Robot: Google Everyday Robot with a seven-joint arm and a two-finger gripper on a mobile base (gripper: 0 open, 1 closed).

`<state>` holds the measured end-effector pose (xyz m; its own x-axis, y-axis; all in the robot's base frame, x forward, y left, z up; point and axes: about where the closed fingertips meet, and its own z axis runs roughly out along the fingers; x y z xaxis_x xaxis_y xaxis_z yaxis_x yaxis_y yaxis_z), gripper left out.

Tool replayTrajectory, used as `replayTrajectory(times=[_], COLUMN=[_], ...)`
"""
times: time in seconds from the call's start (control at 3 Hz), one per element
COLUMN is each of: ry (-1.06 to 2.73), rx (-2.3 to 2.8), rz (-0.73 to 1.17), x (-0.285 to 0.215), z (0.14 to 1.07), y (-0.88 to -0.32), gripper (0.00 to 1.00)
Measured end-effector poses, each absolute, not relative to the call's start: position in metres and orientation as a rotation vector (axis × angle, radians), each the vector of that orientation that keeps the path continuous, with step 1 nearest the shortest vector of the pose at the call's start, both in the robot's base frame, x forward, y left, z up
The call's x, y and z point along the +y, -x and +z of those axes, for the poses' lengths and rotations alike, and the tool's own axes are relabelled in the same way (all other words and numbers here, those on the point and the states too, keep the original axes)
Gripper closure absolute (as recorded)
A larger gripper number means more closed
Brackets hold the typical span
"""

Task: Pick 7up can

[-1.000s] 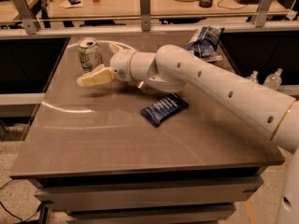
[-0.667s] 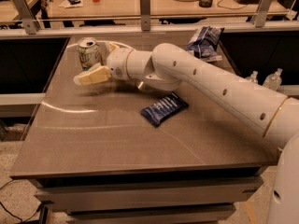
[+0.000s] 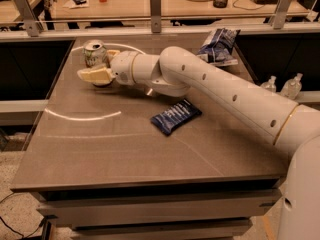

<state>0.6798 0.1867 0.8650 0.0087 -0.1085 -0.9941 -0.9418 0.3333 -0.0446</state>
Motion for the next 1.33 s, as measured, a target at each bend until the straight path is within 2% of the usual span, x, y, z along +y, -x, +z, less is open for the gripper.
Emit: replayTrajectory(times=[0.67,1.0,1.33], ry=[1.124,1.147,1.152], rx=[1.352,1.305,1.291], rz=[0.957,0.995,0.999], x=[0.192,0.192,0.192], z=[0.892,0.916,0.923], y=[-0.682,-0.686,-0.686], gripper=[0.87,1.0,1.0])
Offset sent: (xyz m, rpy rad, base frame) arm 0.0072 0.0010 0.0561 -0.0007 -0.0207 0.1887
